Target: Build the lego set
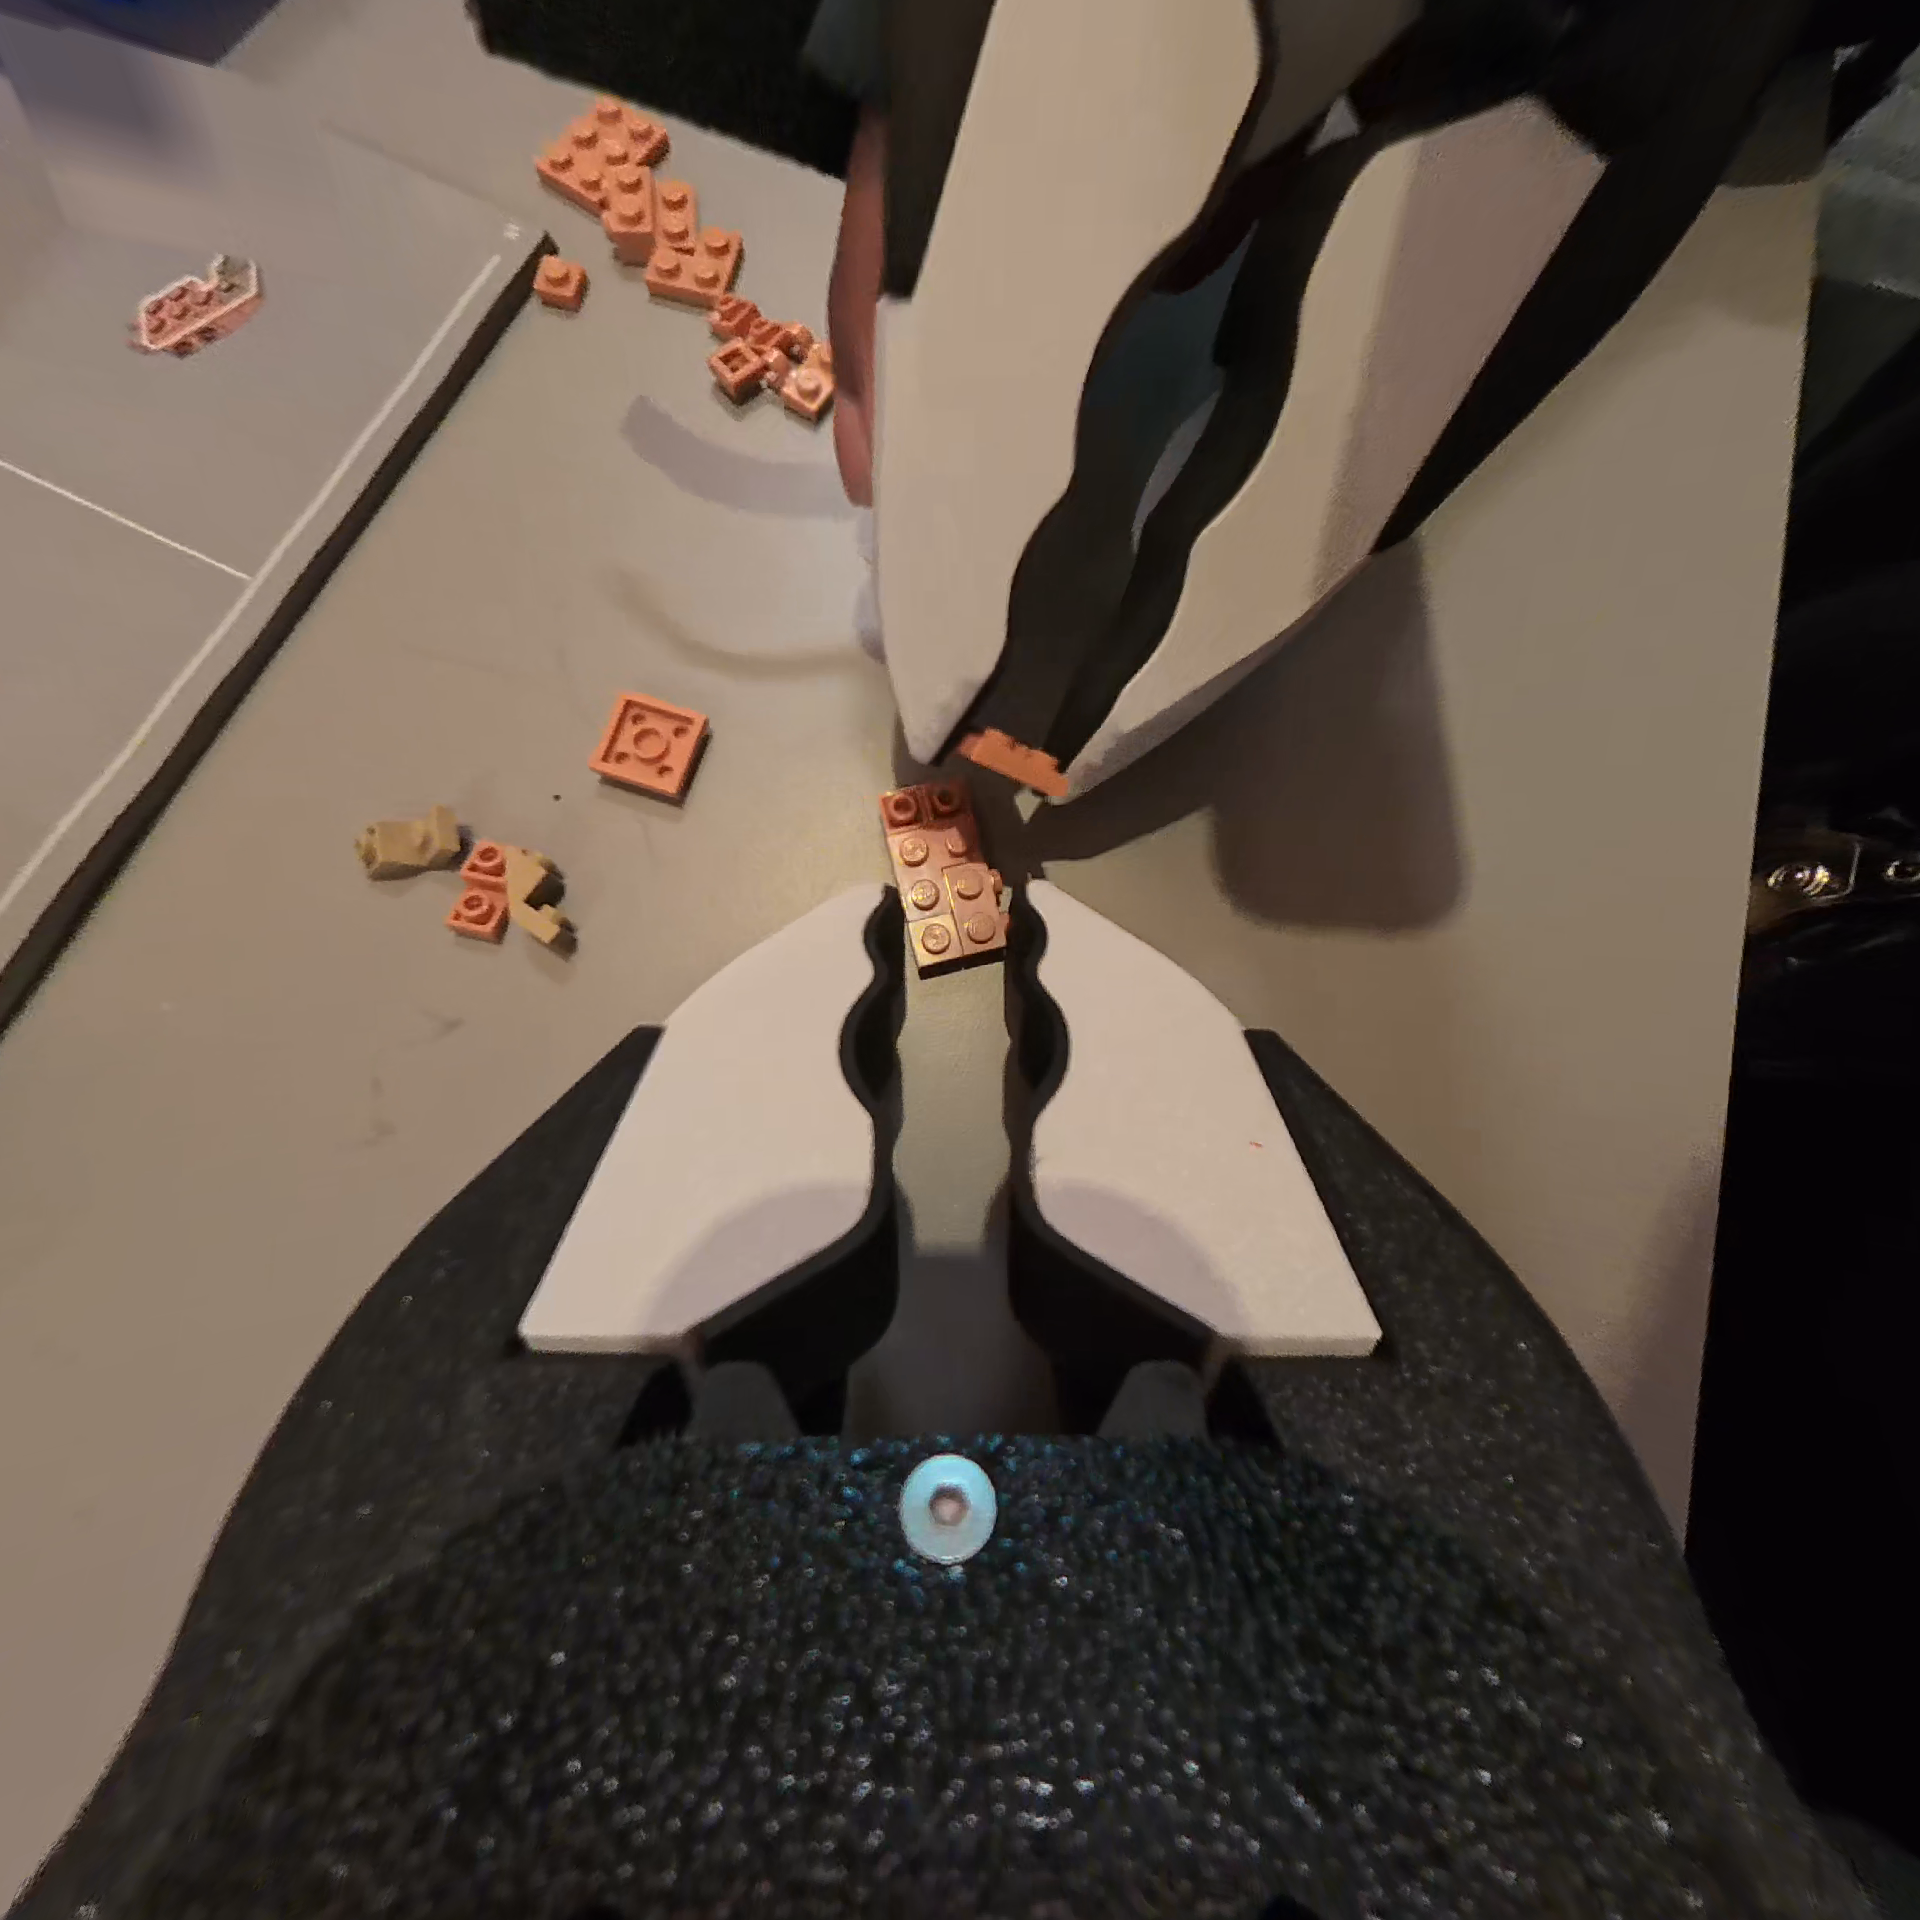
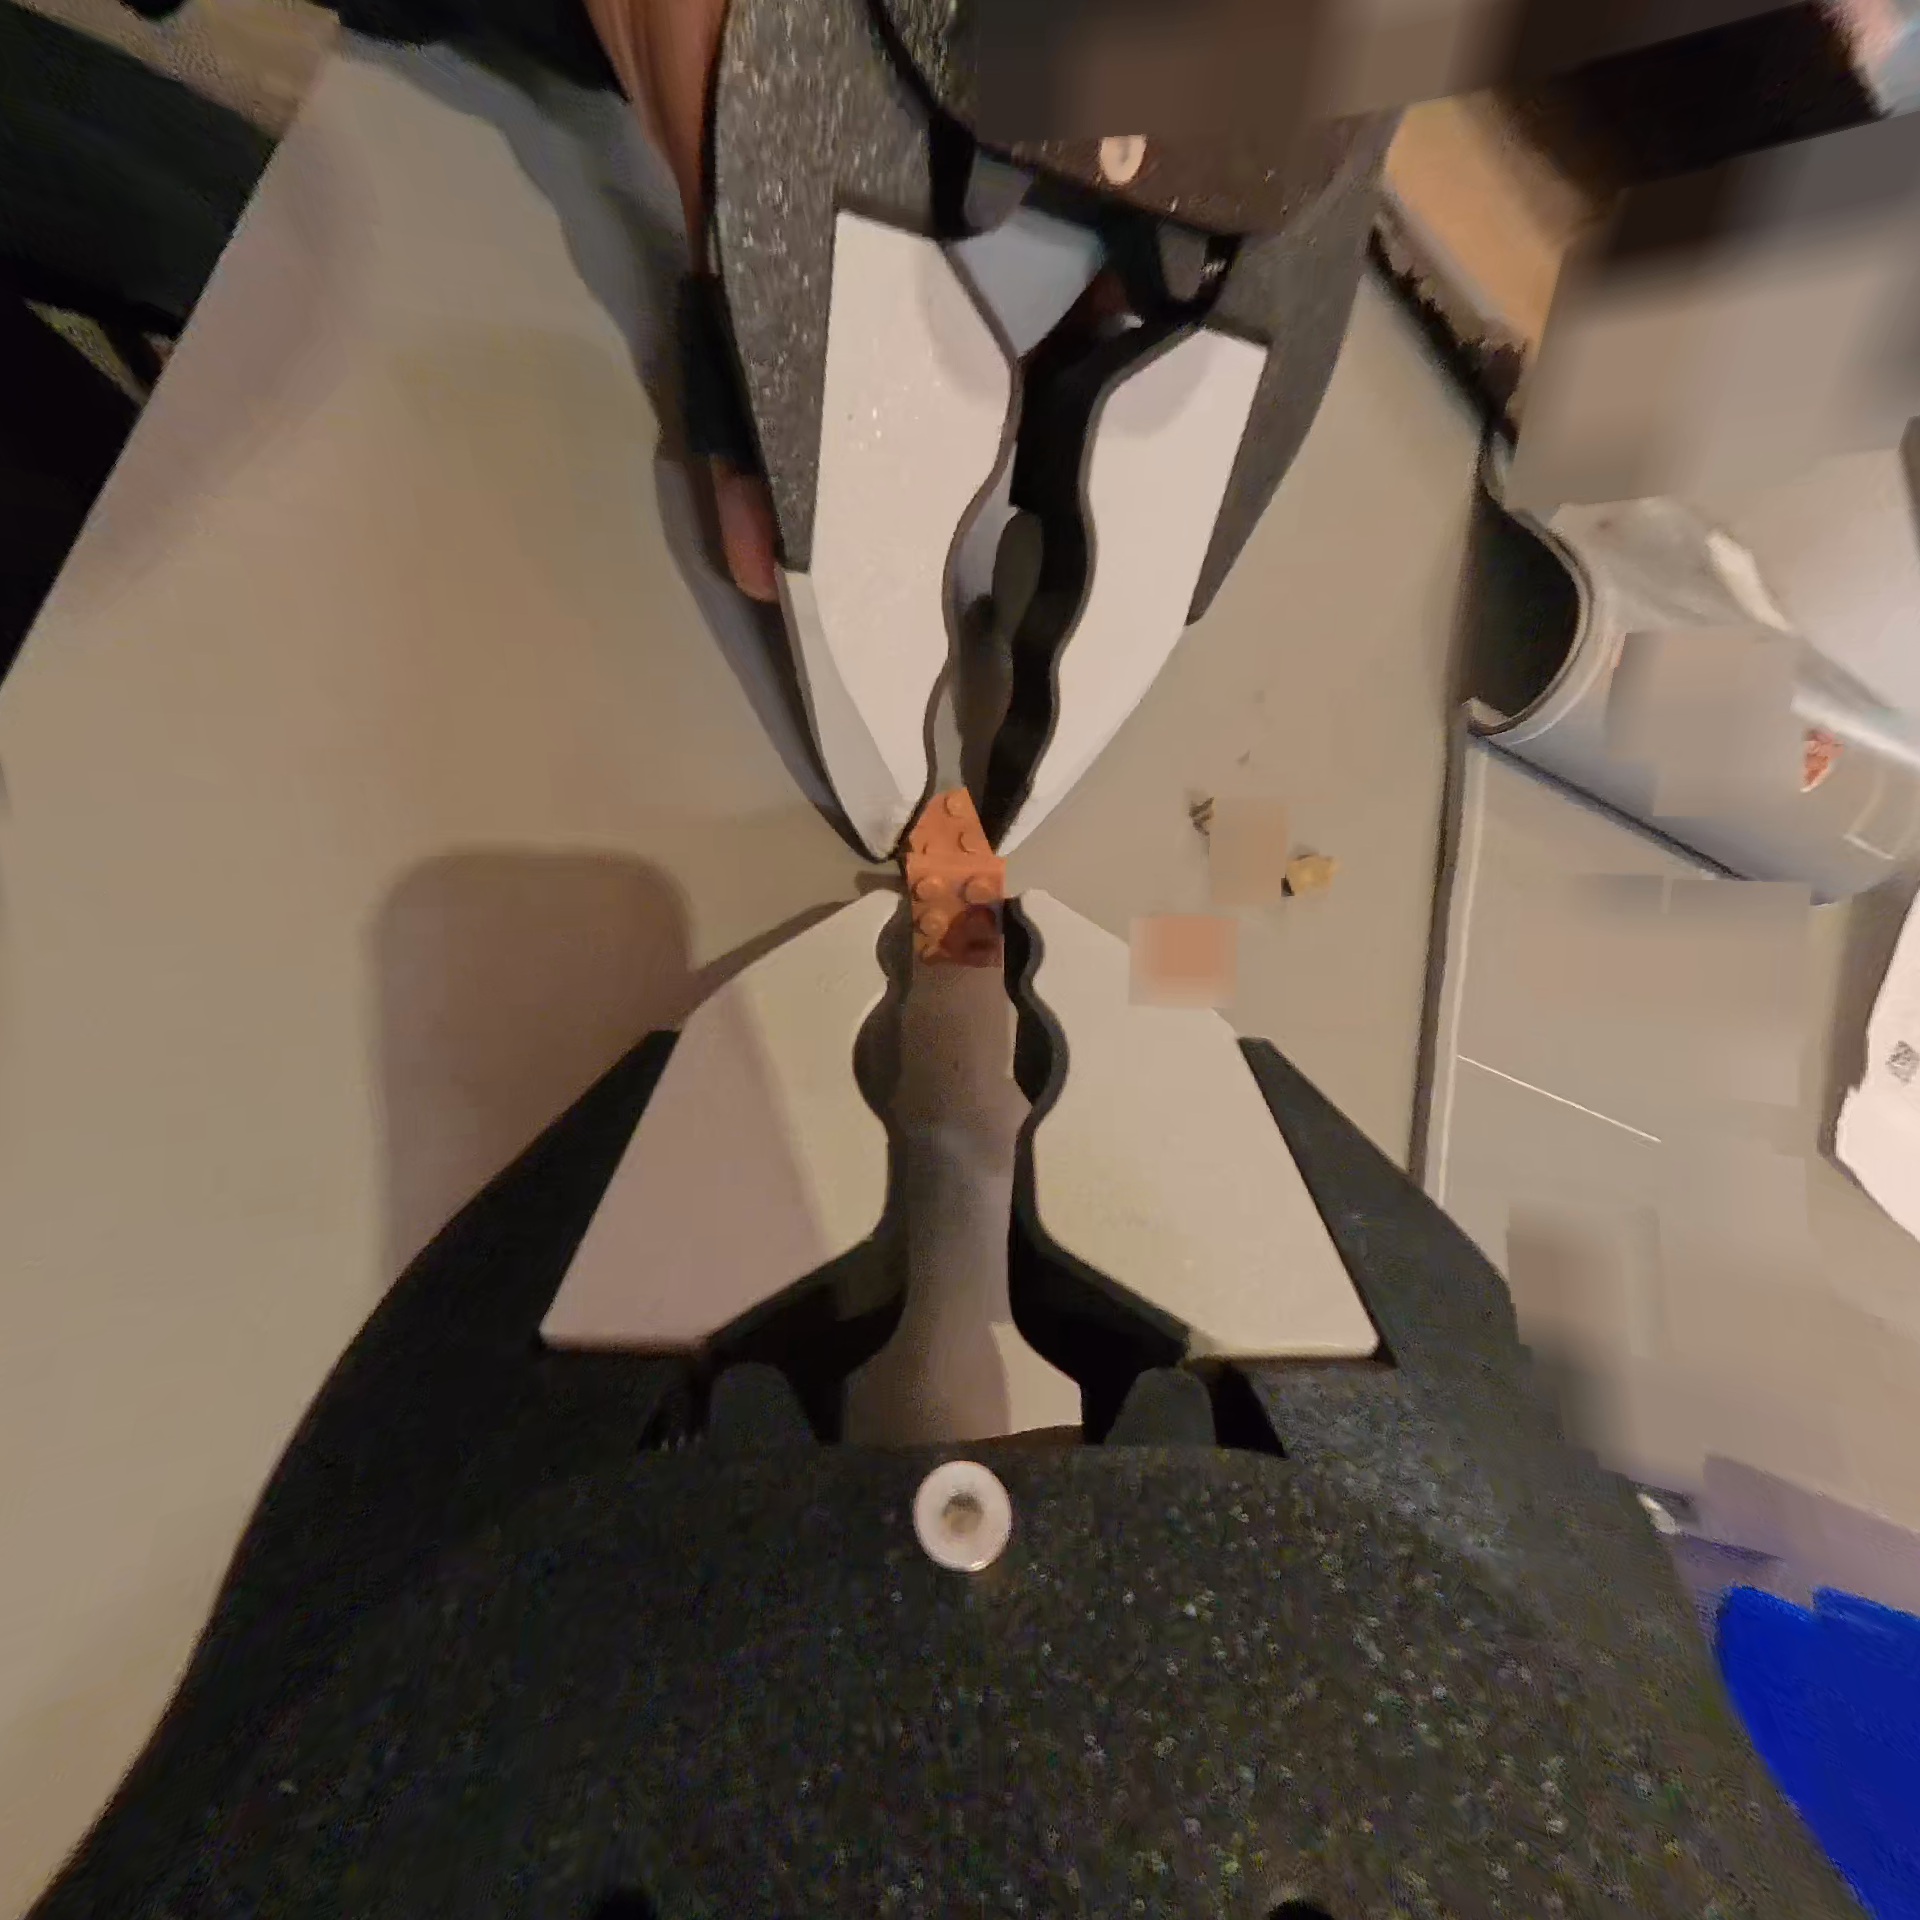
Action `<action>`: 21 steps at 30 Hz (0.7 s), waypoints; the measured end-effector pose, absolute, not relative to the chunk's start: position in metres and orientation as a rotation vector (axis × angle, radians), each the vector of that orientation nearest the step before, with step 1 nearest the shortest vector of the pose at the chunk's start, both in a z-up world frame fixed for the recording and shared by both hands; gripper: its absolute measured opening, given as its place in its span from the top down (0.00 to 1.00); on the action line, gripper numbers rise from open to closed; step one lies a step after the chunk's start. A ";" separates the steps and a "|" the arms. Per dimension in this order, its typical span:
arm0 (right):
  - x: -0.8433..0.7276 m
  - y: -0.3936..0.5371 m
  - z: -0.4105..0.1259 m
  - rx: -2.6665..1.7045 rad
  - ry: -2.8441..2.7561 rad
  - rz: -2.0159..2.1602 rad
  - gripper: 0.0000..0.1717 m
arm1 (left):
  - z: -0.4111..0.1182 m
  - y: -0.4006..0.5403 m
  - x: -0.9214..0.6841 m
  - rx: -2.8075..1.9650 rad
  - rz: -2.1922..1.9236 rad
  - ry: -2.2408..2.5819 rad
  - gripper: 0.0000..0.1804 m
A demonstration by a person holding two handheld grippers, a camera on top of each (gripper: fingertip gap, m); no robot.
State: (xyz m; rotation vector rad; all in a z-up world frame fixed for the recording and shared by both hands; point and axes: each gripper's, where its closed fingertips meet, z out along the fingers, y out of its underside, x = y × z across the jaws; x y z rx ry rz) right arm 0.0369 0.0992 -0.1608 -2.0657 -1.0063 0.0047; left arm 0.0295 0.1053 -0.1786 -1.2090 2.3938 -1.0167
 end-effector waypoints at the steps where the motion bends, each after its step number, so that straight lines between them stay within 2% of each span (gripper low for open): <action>1: 0.037 0.101 -0.162 -2.078 -1.013 -0.001 0.90 | -0.179 0.105 0.029 -1.198 -1.018 2.401 0.90; 21: 0.029 0.106 -0.172 -2.176 -1.145 0.034 0.90 | -0.177 0.101 0.024 -1.156 -1.062 2.432 0.90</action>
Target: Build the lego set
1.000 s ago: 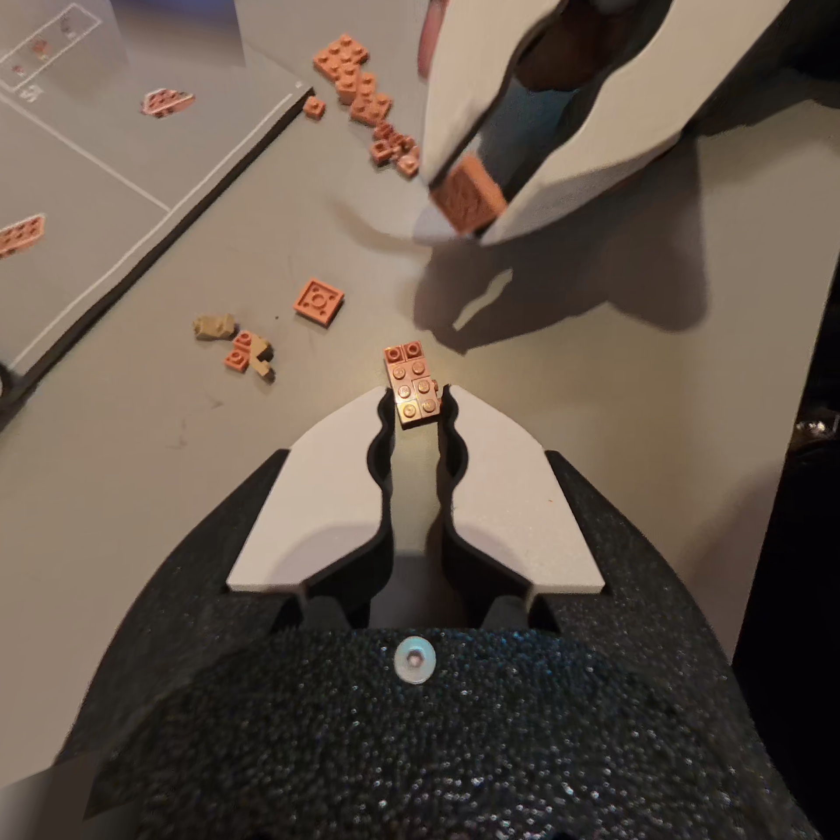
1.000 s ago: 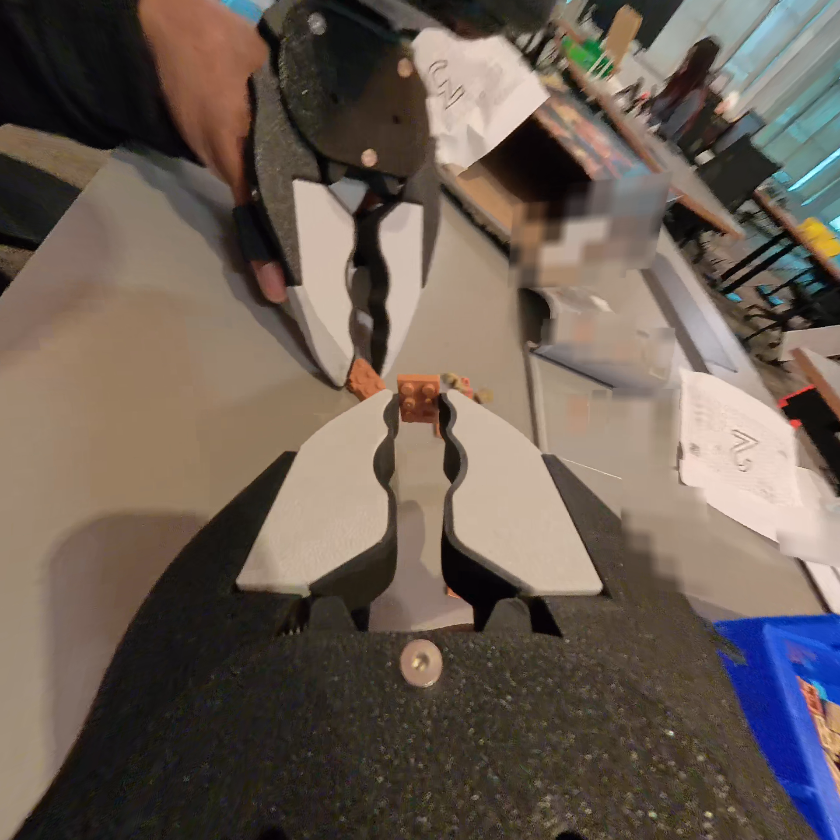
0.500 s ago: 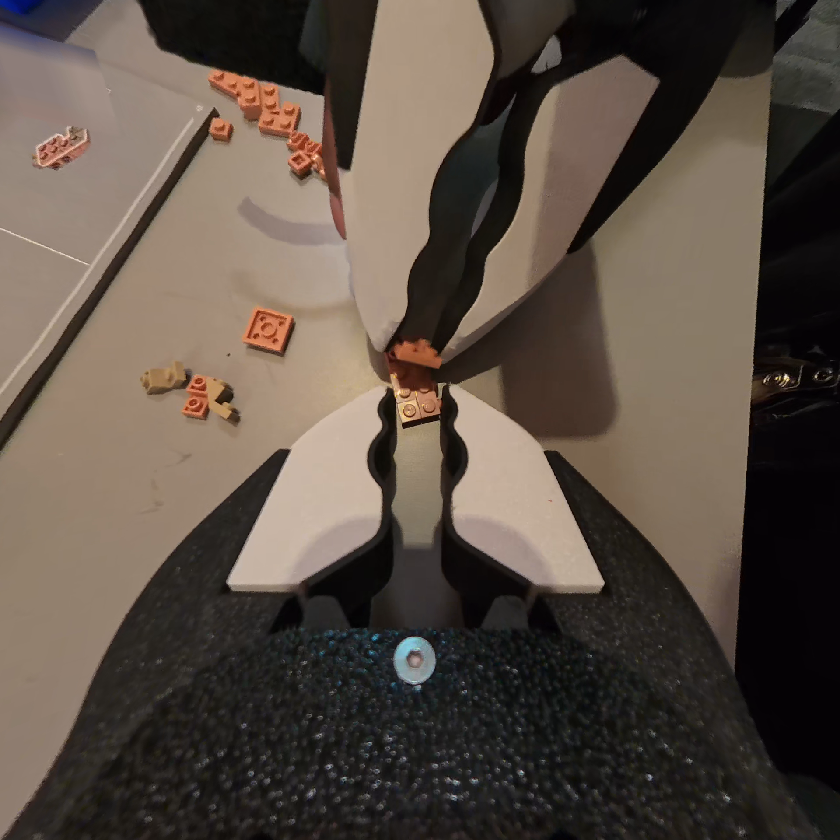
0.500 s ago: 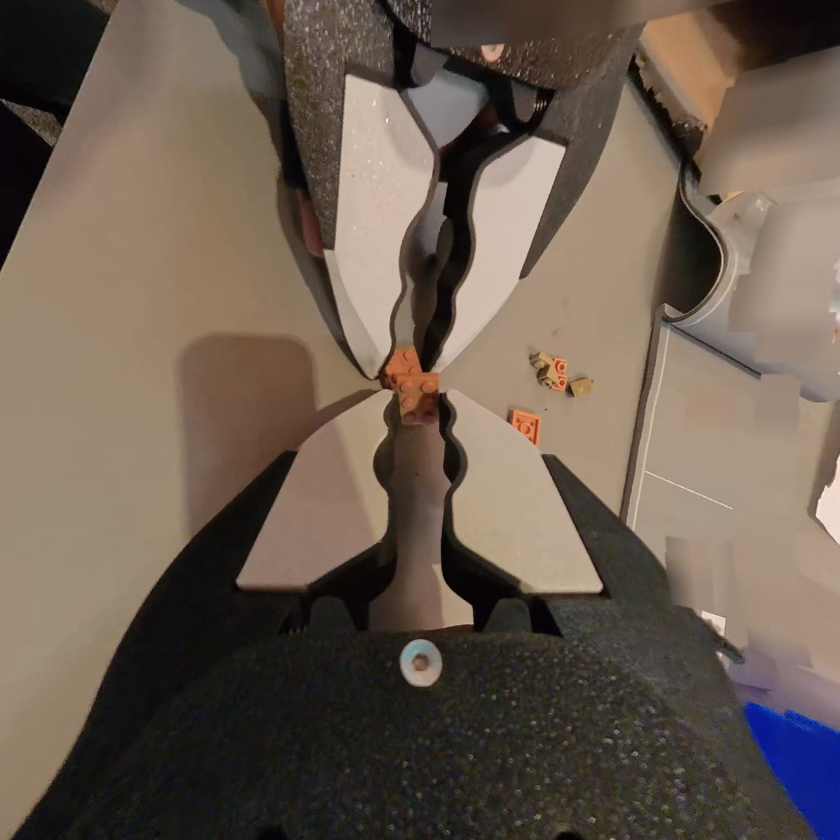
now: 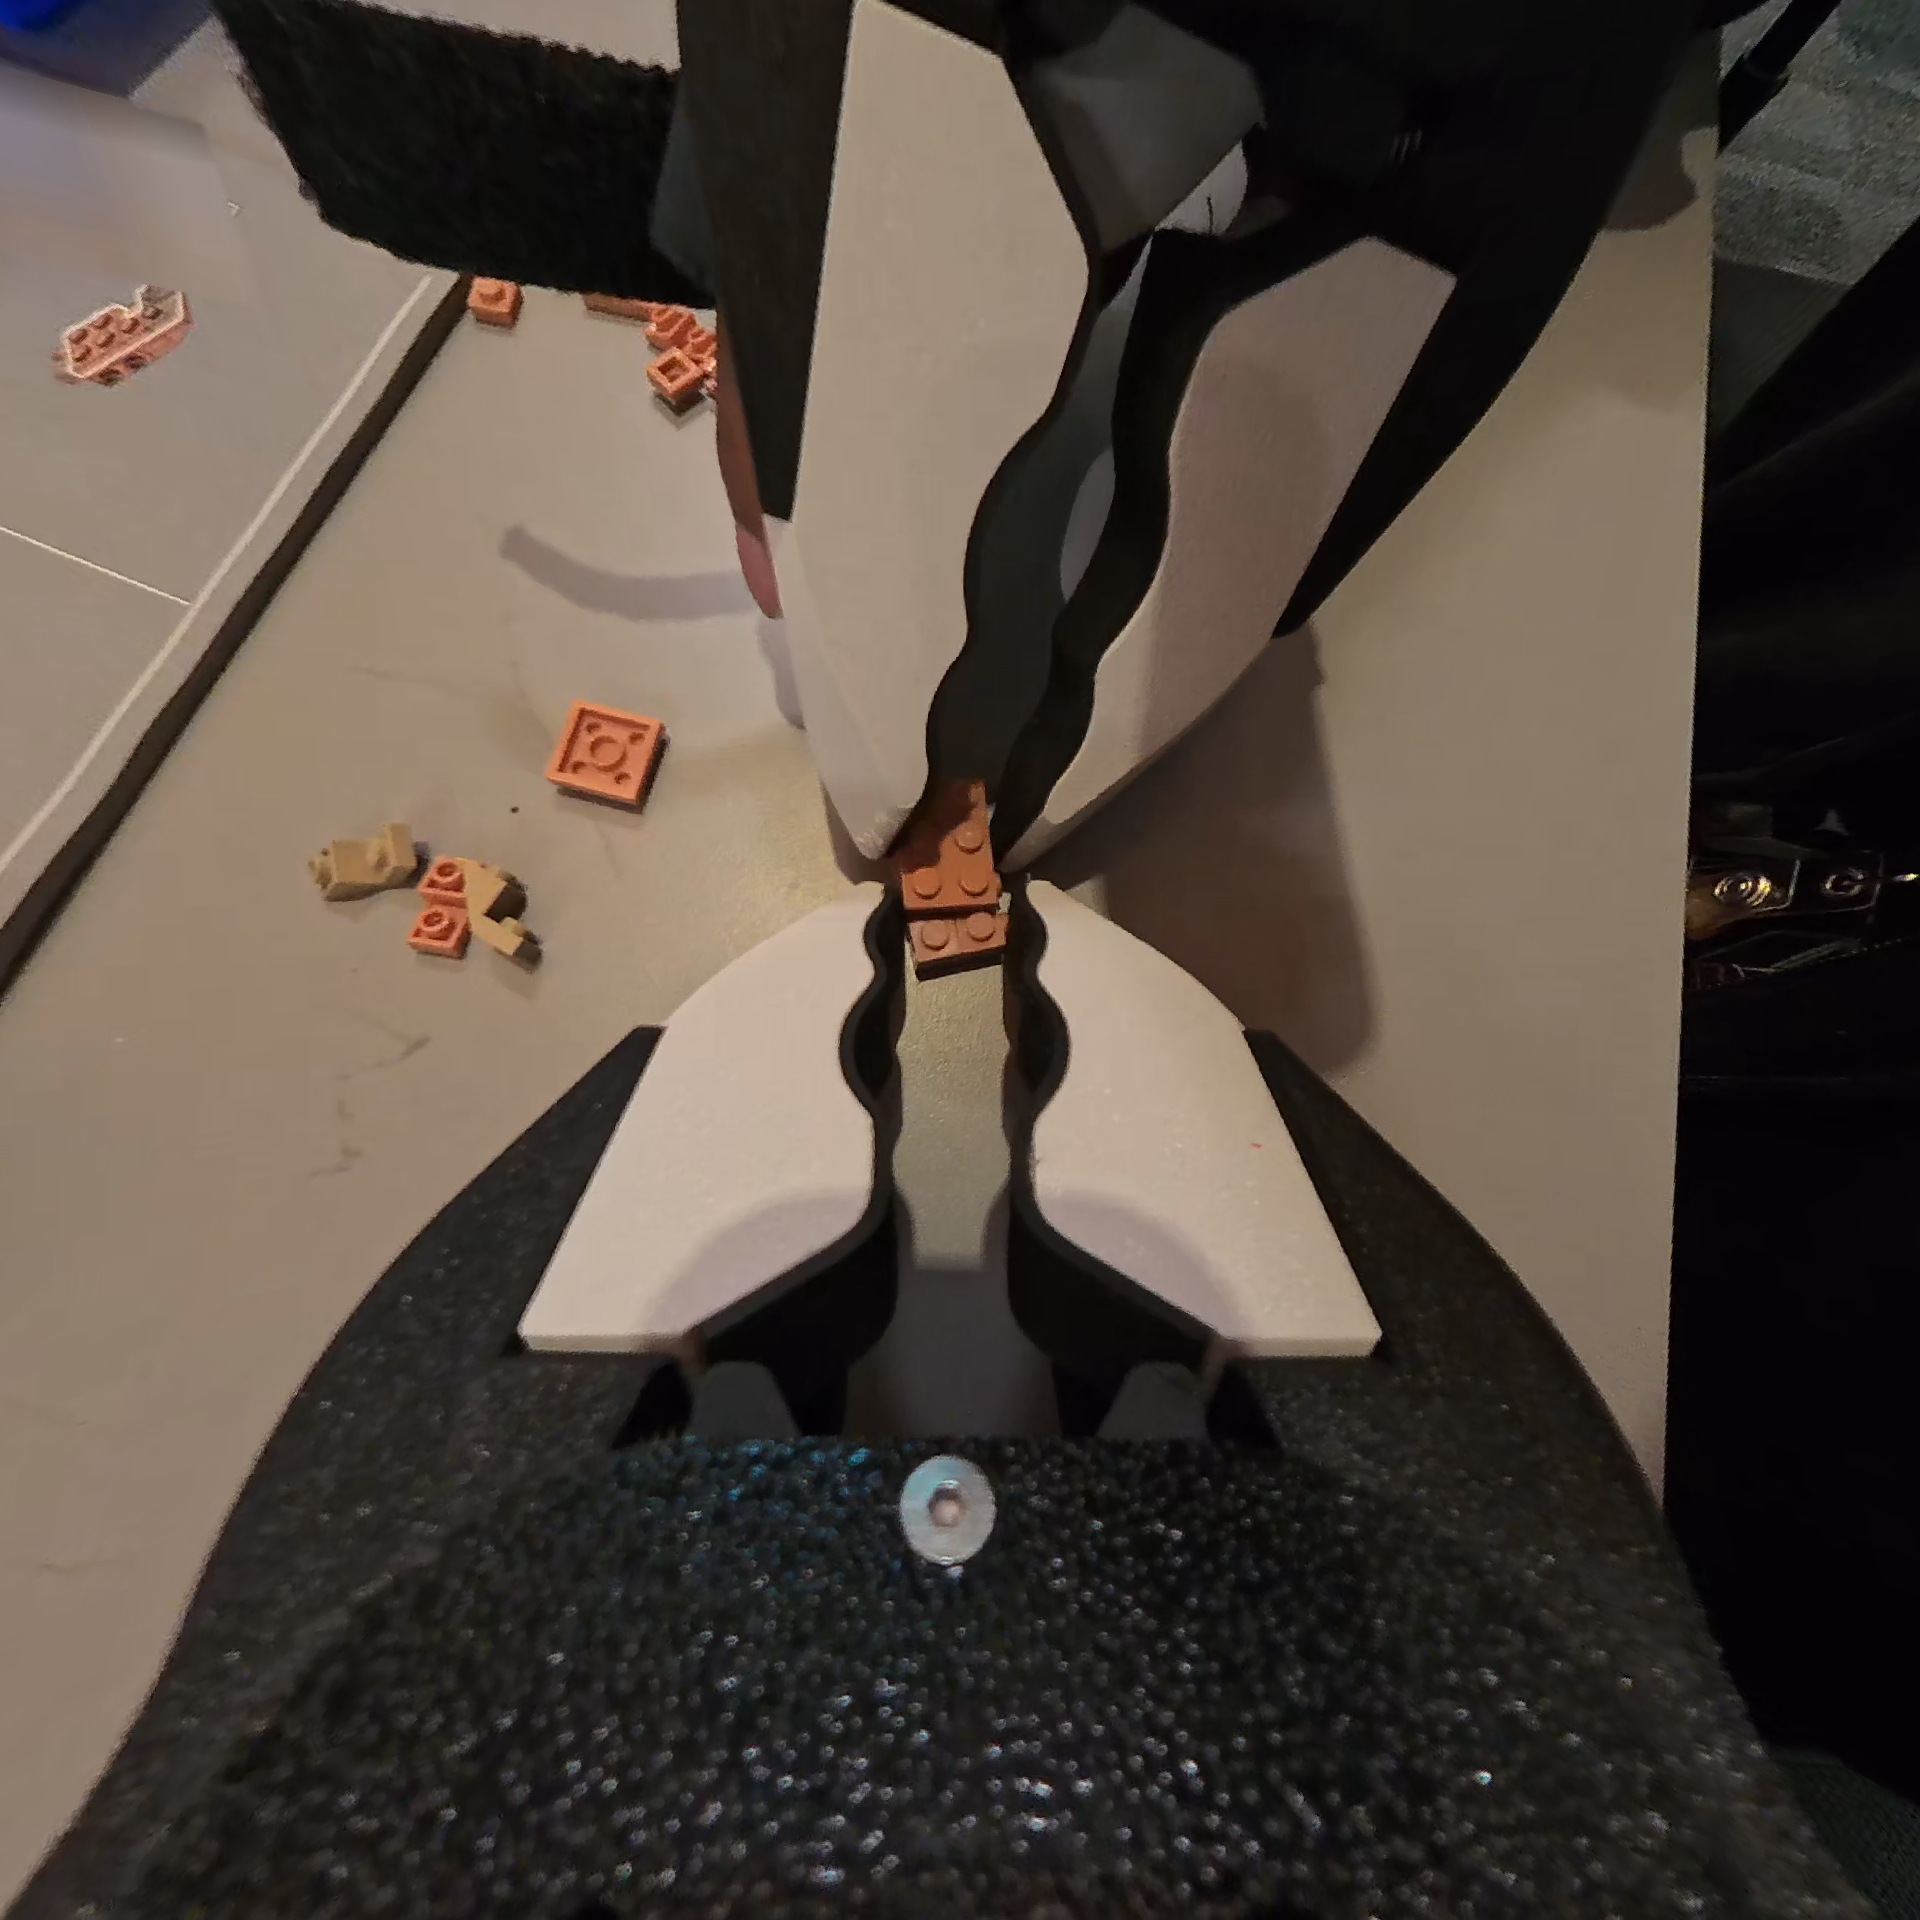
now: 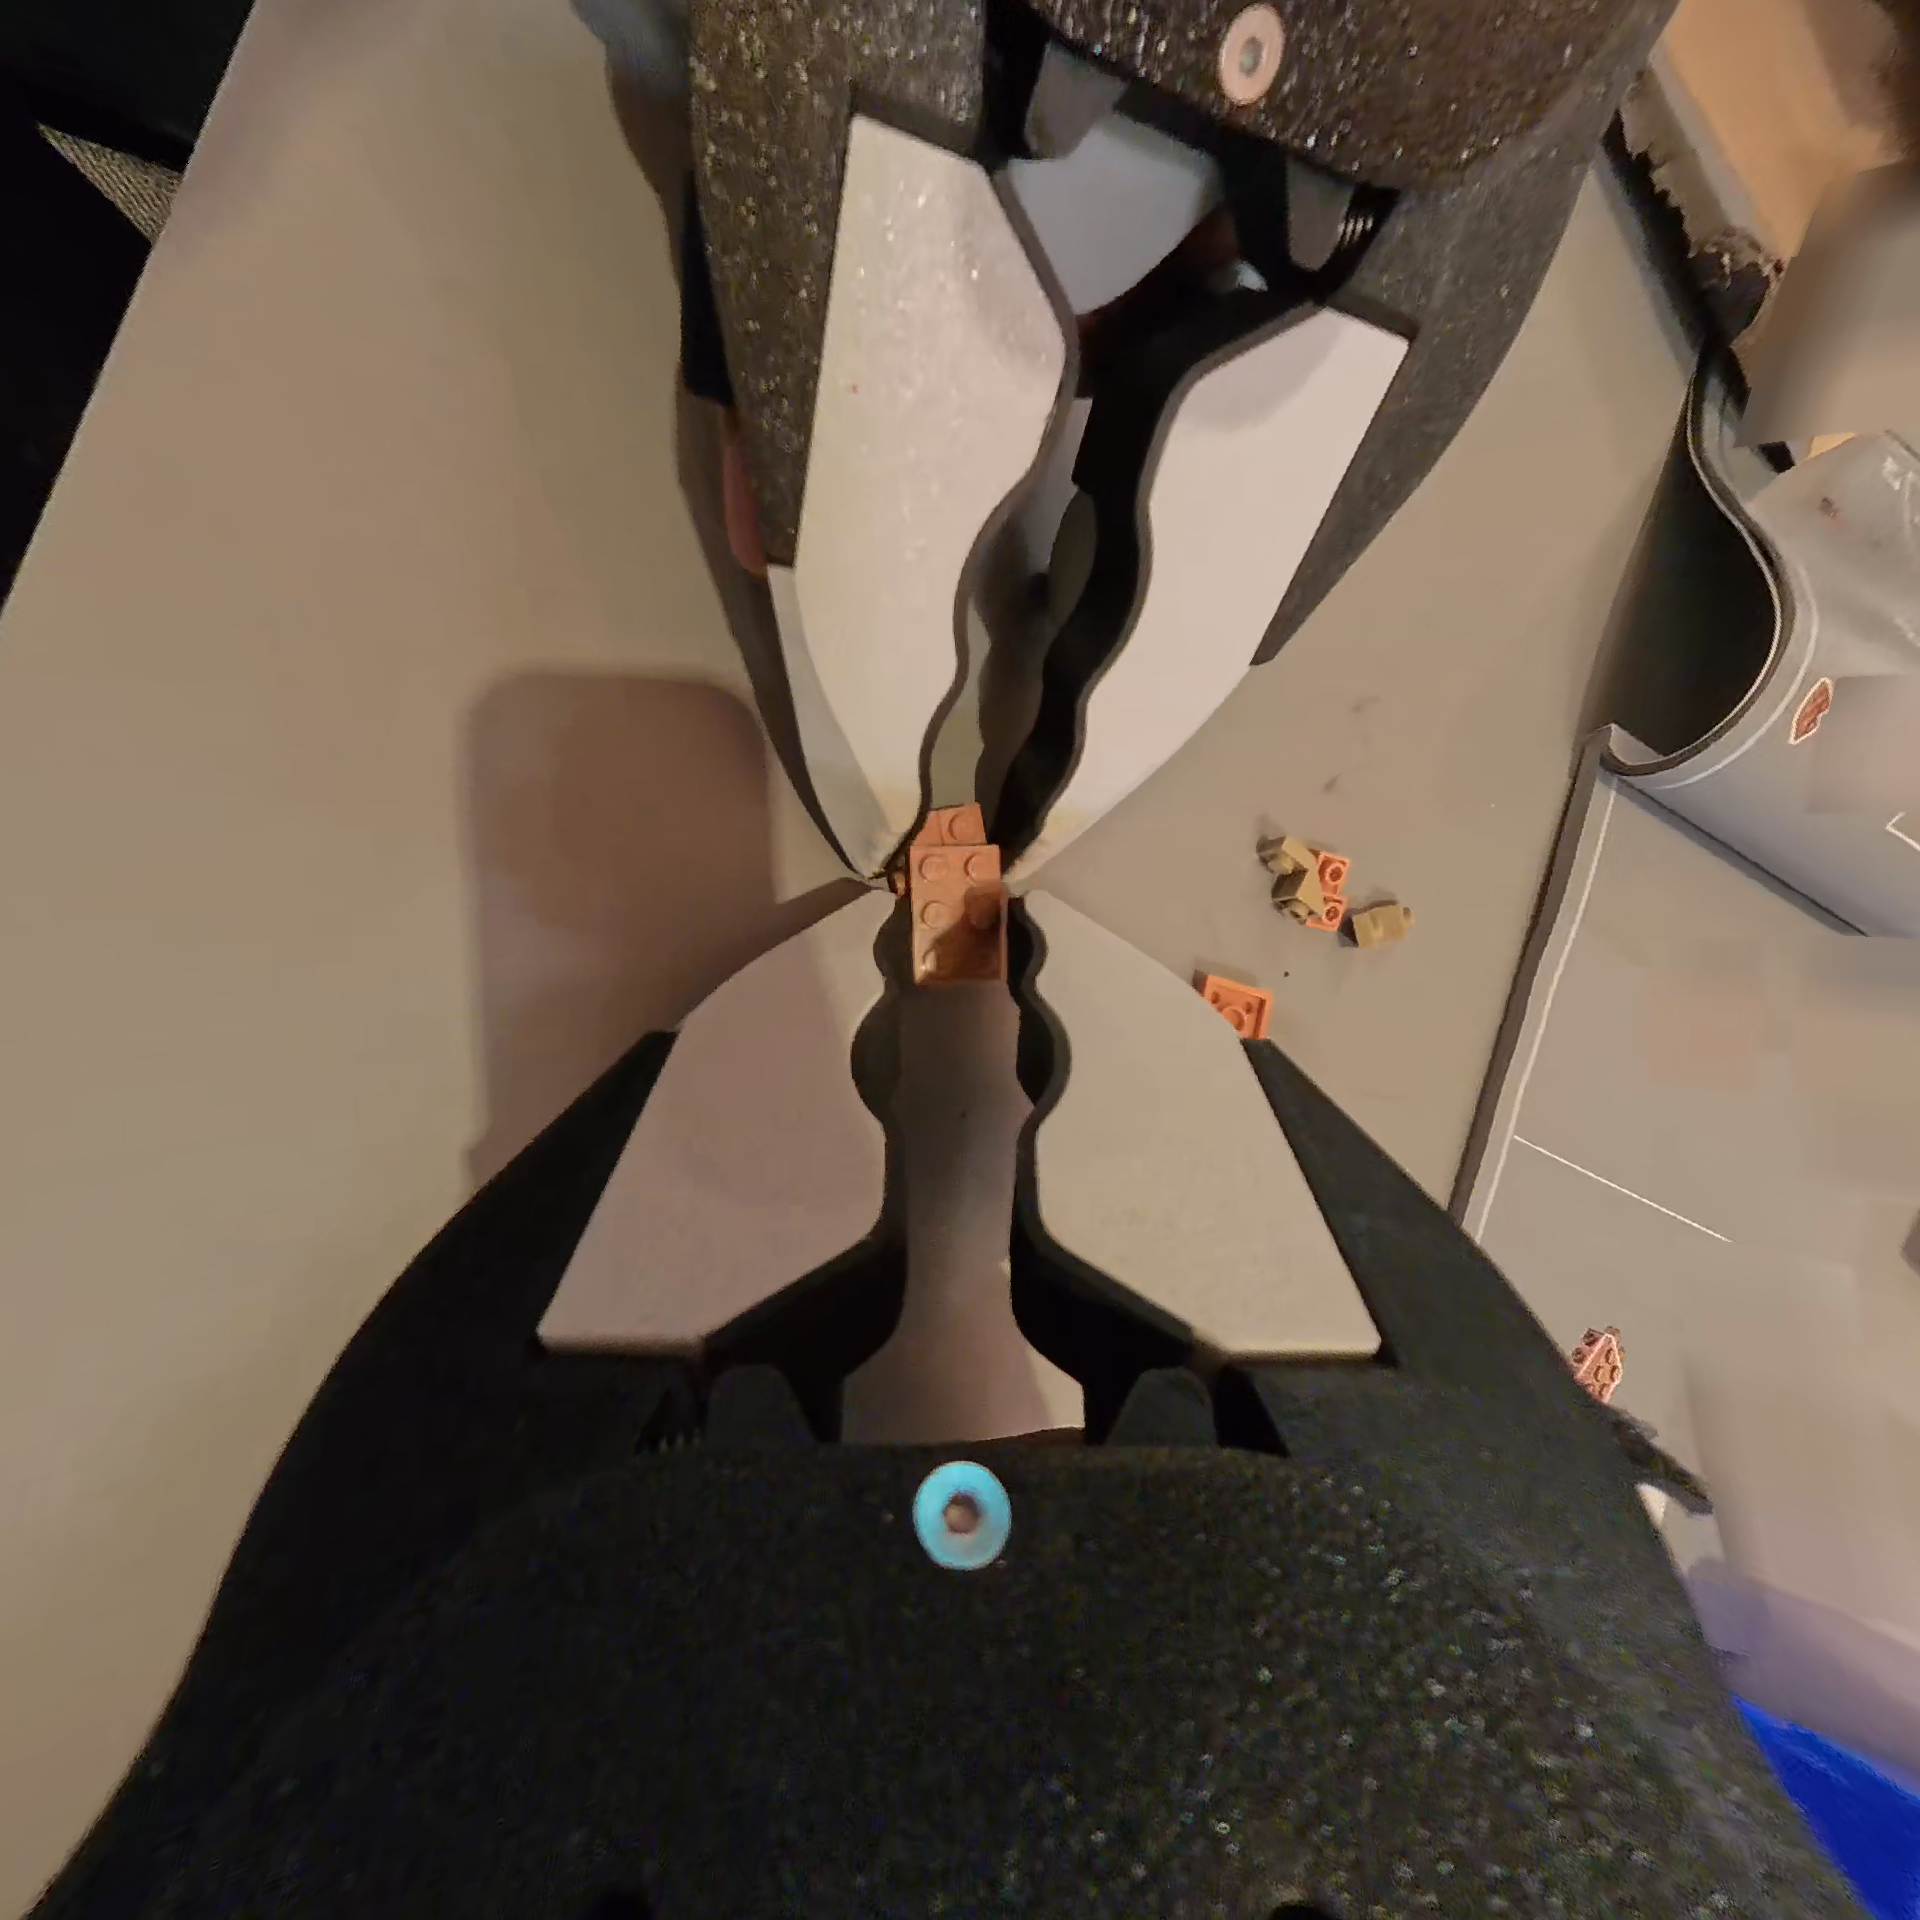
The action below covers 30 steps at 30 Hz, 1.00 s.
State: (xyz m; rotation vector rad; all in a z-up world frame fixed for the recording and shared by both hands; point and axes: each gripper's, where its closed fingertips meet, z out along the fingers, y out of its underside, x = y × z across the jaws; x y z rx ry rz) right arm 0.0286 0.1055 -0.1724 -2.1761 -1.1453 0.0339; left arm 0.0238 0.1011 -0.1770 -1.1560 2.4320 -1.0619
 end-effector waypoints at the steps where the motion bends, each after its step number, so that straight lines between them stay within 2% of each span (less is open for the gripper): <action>1: 0.029 0.105 -0.173 -2.173 -1.146 0.036 0.90 | -0.177 0.101 0.024 -1.156 -1.064 2.433 0.90; 14: 0.035 0.101 -0.157 -1.972 -1.101 0.013 0.84 | -0.173 0.100 0.023 -1.189 -1.165 2.441 0.90; 23: 0.059 0.104 -0.131 -1.585 -1.109 -0.226 0.80 | -0.154 0.111 0.031 -1.216 -1.346 2.462 0.90; 30: 0.070 0.108 -0.111 -1.455 -1.085 -0.366 0.78 | -0.129 0.119 0.051 -1.116 -1.345 2.561 0.90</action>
